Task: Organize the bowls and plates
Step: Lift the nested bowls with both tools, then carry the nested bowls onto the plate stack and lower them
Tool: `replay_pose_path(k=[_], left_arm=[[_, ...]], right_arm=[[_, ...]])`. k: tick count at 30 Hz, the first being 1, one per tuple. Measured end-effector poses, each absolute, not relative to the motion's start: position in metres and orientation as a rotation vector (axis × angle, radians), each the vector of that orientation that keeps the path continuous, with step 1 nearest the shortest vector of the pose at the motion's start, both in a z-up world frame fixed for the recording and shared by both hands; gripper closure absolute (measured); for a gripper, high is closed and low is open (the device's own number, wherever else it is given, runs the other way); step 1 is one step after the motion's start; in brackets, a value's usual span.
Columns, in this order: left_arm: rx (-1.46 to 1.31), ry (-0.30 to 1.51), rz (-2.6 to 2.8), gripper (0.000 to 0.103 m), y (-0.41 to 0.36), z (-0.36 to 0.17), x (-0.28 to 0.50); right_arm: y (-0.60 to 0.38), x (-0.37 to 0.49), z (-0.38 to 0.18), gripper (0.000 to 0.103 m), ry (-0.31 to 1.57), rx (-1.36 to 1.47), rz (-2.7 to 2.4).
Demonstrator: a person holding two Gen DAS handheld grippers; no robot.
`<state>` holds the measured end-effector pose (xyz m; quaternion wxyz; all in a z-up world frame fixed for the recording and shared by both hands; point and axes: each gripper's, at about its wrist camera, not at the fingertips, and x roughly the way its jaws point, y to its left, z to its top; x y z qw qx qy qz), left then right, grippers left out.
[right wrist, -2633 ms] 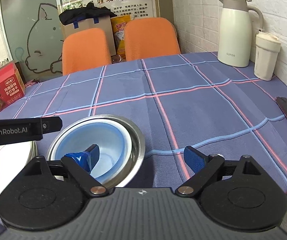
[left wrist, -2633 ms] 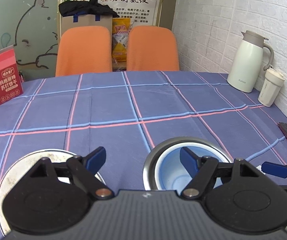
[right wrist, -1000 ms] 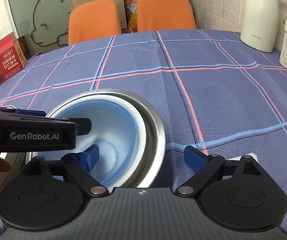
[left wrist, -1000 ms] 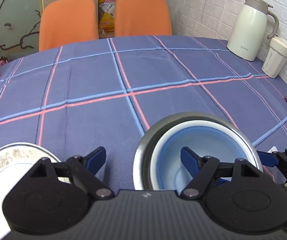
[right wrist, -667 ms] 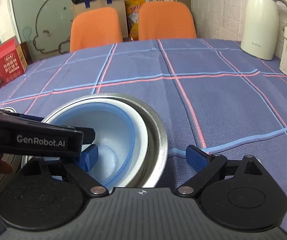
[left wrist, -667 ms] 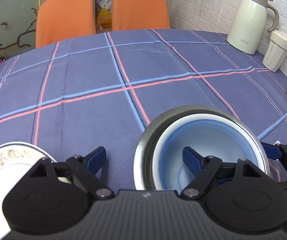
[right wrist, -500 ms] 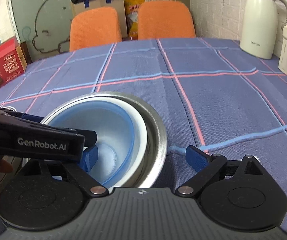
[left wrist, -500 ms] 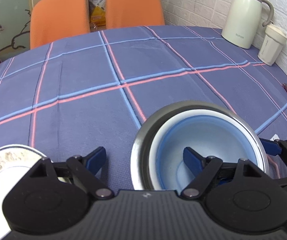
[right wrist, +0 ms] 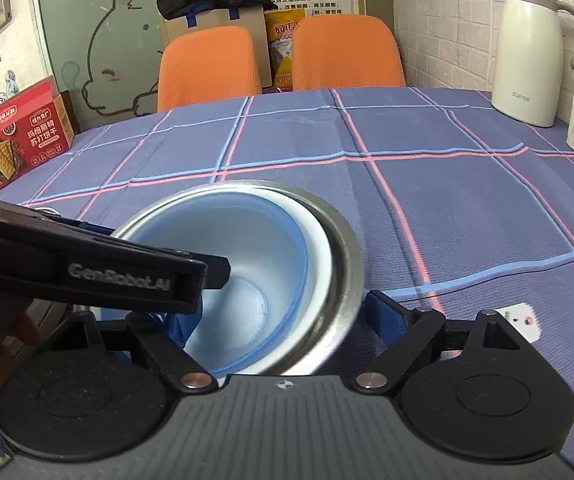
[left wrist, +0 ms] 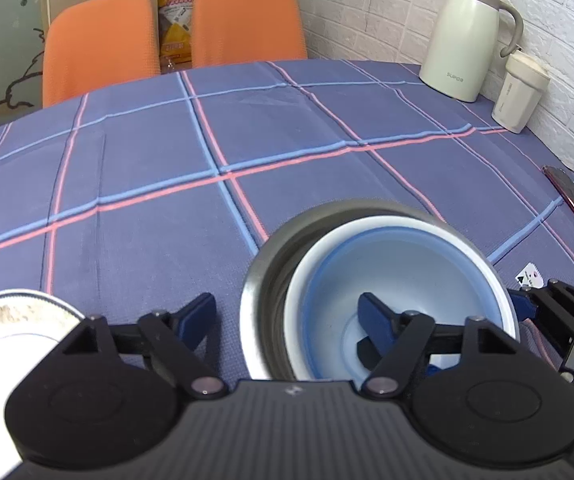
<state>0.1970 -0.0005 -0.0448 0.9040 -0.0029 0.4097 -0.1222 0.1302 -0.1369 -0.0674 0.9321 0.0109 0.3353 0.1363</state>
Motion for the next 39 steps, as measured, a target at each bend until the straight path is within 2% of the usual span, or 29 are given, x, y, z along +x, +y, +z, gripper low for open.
replay_pose_path(k=[3,7,12,20,28,37,38,39], left_arm=[[0.009,0.839,-0.277,0.031,-0.011,-0.043,0.193],[-0.002,0.877,-0.282,0.038,-0.012,-0.041,0.196],[-0.006,0.829,-0.3,0.04,-0.006,-0.017,0.19],[-0.017,0.749,-0.153,0.04,0.056,0.021,0.154],[-0.081,0.819,0.038,0.04,0.139,0.0,0.118],[-0.107,0.834,0.027,0.038,0.163,-0.023,0.117],[-0.096,0.829,0.025,0.037,0.161,-0.024,0.118],[-0.093,0.823,0.018,0.031,0.161,-0.026,0.118]], right_arm=[[-0.126,0.131,-0.065,0.029,0.695,0.073,0.317],[-0.125,0.131,-0.061,0.029,0.714,0.054,0.294],[-0.119,0.124,-0.035,0.028,0.65,0.026,0.282],[-0.064,0.114,-0.006,0.027,0.579,-0.012,0.433],[0.014,0.101,-0.025,0.027,0.656,-0.04,0.628],[0.032,0.1,-0.042,0.027,0.735,-0.064,0.63],[0.033,0.102,-0.043,0.027,0.745,-0.059,0.628],[0.032,0.104,-0.045,0.027,0.754,-0.052,0.628]])
